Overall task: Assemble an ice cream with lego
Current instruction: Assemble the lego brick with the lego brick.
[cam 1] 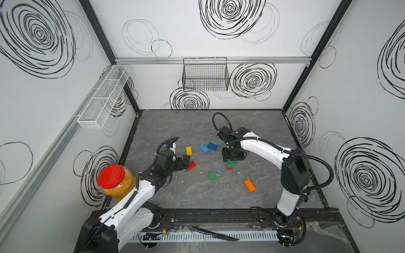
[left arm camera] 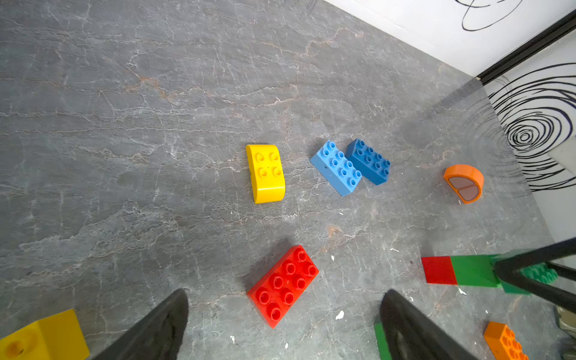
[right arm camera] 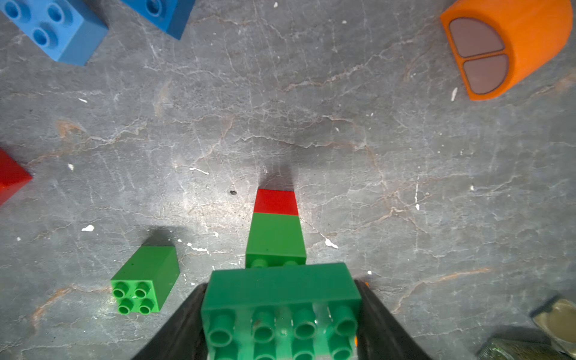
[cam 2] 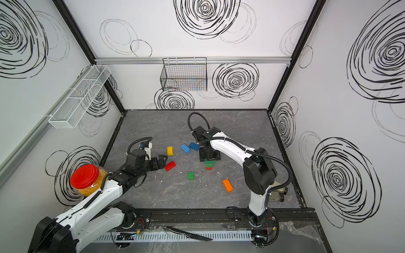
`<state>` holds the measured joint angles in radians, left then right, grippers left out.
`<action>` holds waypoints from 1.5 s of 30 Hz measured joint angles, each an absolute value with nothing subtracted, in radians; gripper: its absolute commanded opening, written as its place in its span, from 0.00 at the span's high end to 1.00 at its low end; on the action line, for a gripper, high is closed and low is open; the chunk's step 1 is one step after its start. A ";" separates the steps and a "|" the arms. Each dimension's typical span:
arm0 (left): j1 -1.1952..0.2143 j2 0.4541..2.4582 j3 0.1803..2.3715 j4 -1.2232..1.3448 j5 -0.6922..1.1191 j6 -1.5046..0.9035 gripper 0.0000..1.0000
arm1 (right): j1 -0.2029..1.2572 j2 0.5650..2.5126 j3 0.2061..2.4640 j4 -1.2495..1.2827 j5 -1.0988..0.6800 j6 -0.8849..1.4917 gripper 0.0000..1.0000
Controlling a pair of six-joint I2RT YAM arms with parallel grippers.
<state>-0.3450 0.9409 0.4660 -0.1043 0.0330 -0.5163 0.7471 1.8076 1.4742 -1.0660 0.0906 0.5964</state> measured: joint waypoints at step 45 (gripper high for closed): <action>-0.345 0.923 0.466 -0.108 0.033 -0.516 0.01 | 0.766 1.827 1.467 -1.057 0.089 0.594 0.43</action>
